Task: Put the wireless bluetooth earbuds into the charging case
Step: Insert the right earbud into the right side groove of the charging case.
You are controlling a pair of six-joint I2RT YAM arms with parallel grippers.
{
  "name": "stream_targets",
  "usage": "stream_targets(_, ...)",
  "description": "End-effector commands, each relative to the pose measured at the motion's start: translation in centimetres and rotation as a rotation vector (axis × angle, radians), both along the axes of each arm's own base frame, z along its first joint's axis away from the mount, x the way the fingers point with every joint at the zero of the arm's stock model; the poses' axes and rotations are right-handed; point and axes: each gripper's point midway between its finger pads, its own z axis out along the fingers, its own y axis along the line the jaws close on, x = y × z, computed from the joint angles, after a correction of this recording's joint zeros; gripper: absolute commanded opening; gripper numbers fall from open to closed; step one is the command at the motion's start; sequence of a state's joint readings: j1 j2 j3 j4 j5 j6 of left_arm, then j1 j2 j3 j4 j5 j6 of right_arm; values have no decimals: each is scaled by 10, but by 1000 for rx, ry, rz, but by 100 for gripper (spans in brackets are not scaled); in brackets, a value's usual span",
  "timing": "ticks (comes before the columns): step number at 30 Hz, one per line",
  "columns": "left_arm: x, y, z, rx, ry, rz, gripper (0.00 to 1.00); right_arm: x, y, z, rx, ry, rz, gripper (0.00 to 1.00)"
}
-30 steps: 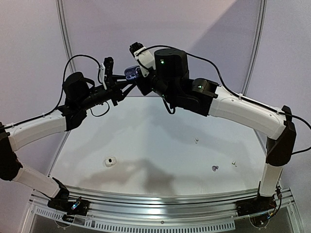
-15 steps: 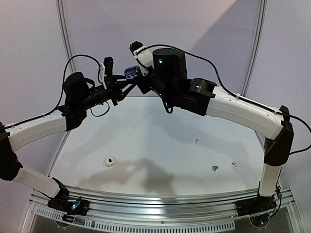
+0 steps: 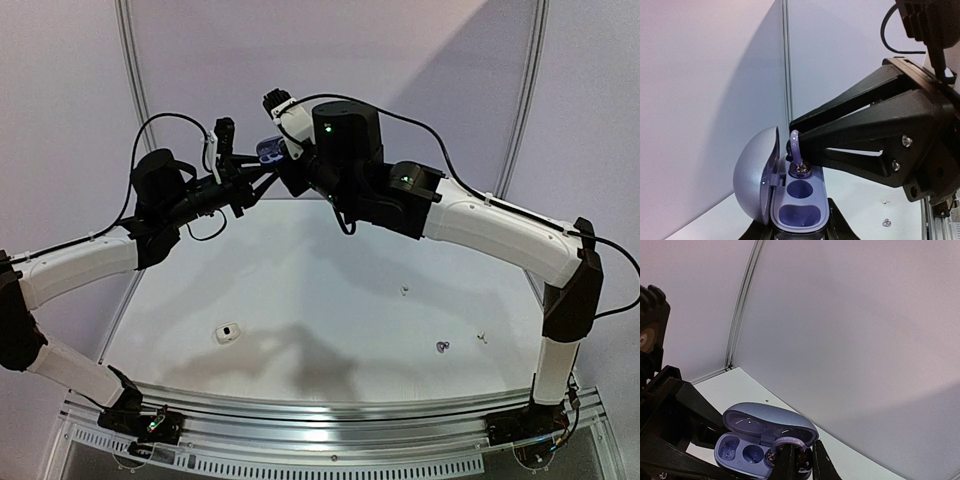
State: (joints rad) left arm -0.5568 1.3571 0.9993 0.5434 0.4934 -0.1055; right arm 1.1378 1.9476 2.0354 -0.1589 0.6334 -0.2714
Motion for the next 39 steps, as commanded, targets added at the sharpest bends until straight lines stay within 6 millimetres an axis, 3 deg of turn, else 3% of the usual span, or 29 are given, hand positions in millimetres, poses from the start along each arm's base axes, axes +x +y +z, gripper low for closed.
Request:
stream_targets(1,-4,-3,22,-40,-58,0,0,7,4,-31,-92,36,-13,0)
stream_targets(8,0,-1,20,-41,-51,22,0,10,-1,-41,-94,64,-30,0)
stream_targets(12,-1,-2,19,-34,-54,16,0,11,-3,-42,-88,75,-23,12)
stream_targets(16,-4,-2,18,-25,-60,7,0,15,-9,-43,-79,102,-30,17)
stream_targets(21,-9,-5,20,-25,-69,-25,0,15,-11,-36,-55,104,-11,18)
stream_targets(35,-5,-2,21,-23,-83,0,0,12,-10,-43,-98,107,14,19)
stream_targets(39,-5,-2,20,-21,-82,3,0,11,-11,-43,-100,106,16,26)
